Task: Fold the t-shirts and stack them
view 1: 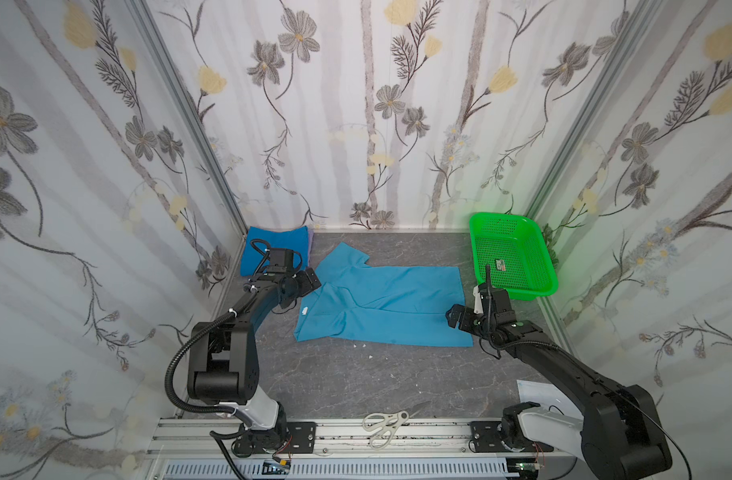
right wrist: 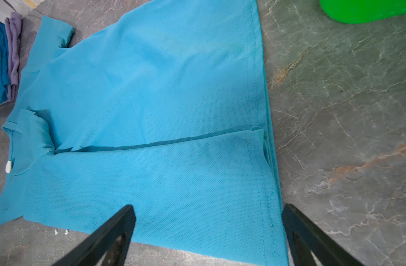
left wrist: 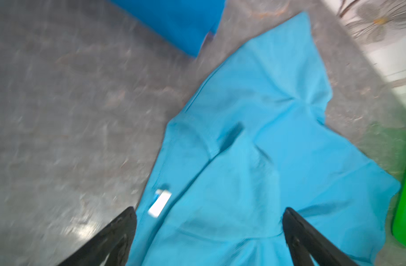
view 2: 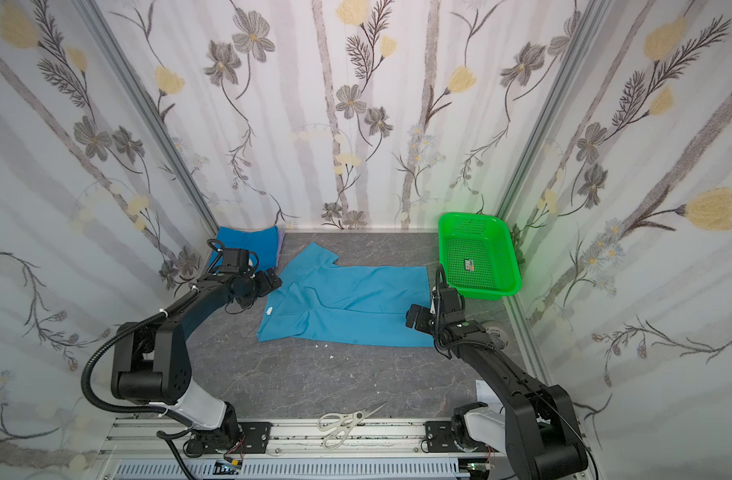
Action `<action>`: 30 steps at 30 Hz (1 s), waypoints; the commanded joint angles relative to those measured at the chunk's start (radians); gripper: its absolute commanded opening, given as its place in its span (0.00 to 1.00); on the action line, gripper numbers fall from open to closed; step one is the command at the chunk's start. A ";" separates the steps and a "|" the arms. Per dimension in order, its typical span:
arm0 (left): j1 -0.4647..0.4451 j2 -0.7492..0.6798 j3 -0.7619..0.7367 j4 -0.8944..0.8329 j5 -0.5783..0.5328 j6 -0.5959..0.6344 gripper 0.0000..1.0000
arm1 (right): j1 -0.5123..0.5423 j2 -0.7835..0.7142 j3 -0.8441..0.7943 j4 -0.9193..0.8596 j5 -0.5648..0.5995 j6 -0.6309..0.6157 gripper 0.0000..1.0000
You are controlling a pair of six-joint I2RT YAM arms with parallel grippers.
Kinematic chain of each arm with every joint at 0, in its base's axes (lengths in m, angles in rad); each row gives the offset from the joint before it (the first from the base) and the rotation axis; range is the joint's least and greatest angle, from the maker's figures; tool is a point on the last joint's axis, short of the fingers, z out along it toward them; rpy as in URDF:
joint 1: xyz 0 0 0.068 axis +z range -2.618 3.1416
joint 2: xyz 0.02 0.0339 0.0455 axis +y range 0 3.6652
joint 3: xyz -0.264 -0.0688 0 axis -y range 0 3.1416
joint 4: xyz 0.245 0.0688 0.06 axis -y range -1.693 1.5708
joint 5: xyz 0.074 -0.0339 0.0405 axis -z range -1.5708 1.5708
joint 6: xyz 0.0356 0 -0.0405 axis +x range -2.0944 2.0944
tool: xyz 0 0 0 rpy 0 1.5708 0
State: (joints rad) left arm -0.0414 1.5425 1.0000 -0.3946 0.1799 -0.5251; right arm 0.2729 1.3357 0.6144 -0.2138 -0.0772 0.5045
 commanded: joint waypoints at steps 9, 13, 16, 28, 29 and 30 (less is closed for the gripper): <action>0.032 -0.278 -0.266 -0.055 0.117 -0.115 0.74 | 0.000 -0.052 -0.070 -0.009 0.004 0.043 1.00; 0.032 -0.278 -0.337 -0.028 0.130 -0.123 0.69 | -0.001 -0.092 -0.123 0.009 -0.003 0.088 1.00; 0.032 -0.317 -0.379 0.004 0.134 -0.126 0.63 | -0.006 -0.131 -0.158 0.007 0.015 0.107 1.00; 0.032 -0.320 -0.457 0.059 0.056 -0.162 0.59 | -0.072 -0.151 -0.224 0.047 -0.042 0.119 0.99; 0.032 -0.328 -0.463 0.054 0.029 -0.180 0.56 | -0.073 -0.150 -0.222 0.045 -0.041 0.119 0.99; 0.033 -0.342 -0.473 0.054 0.003 -0.198 0.52 | -0.075 -0.150 -0.221 0.044 -0.041 0.118 0.99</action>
State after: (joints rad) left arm -0.0109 1.2198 0.5411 -0.3489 0.2691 -0.6632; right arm 0.2016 1.1812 0.3862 -0.2077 -0.1070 0.6098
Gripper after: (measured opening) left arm 0.552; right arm 0.989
